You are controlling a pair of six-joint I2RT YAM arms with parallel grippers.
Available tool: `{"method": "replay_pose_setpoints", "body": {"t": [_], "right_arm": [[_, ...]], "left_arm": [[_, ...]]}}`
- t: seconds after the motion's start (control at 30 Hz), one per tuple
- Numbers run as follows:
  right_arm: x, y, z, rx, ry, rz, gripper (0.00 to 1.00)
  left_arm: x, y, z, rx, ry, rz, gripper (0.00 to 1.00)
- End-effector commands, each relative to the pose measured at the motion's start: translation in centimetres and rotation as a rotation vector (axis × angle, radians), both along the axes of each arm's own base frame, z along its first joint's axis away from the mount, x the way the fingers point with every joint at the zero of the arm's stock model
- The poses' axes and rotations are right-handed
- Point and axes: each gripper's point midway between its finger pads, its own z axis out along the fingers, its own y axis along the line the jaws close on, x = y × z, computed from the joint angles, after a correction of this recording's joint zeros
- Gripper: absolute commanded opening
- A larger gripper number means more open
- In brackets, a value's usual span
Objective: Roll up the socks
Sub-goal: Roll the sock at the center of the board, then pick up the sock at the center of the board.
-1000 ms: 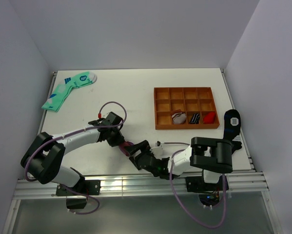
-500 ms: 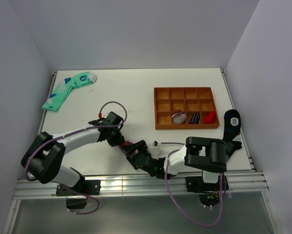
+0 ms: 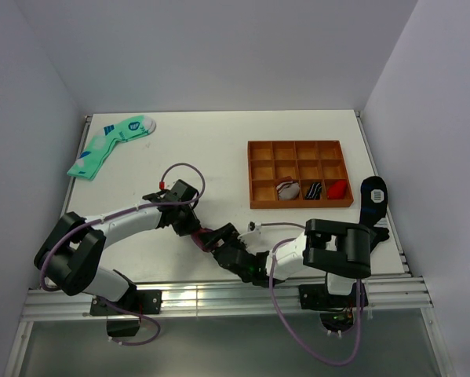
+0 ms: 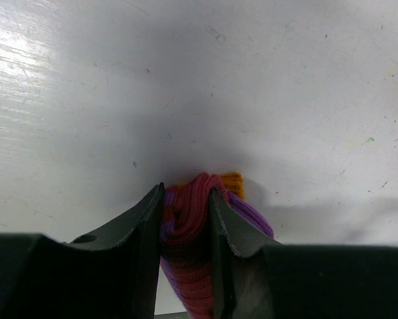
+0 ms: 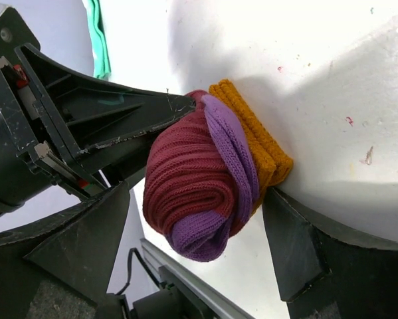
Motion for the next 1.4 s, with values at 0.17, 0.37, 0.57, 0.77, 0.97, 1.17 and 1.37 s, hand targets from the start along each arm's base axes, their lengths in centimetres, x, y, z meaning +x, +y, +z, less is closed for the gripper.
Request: {"method": "replay_pose_setpoints", "body": {"t": [0.17, 0.37, 0.57, 0.77, 0.97, 1.17, 1.37], "right_arm": [[1.3, -1.5, -1.3, -0.143, -0.074, -0.011, 0.86], [1.4, -1.7, -1.9, -0.179, -0.08, 0.002, 0.85], [1.6, -1.8, -2.3, -0.208, -0.098, 0.018, 0.79], [1.7, -2.1, -2.5, -0.281, -0.133, 0.038, 0.79], [1.8, -2.5, -2.2, -0.36, -0.18, 0.072, 0.79], [2.1, -2.9, -2.5, -0.387, -0.185, 0.091, 0.79], [2.6, -3.6, -2.8, -0.356, -0.174, 0.089, 0.79]], "left_arm": [[-4.3, 3.6, -3.5, 0.176, 0.166, -0.062, 0.0], [-4.4, 3.6, -3.5, 0.18, 0.171, -0.07, 0.0], [-4.5, 3.6, -3.6, 0.182, 0.175, -0.072, 0.0], [-4.6, 3.6, -3.8, 0.185, 0.184, -0.08, 0.0], [-4.6, 3.6, -4.1, 0.194, 0.195, -0.094, 0.0], [-4.6, 3.7, -4.3, 0.206, 0.207, -0.108, 0.0], [-4.8, 3.9, -4.6, 0.223, 0.22, -0.119, 0.0]]}}
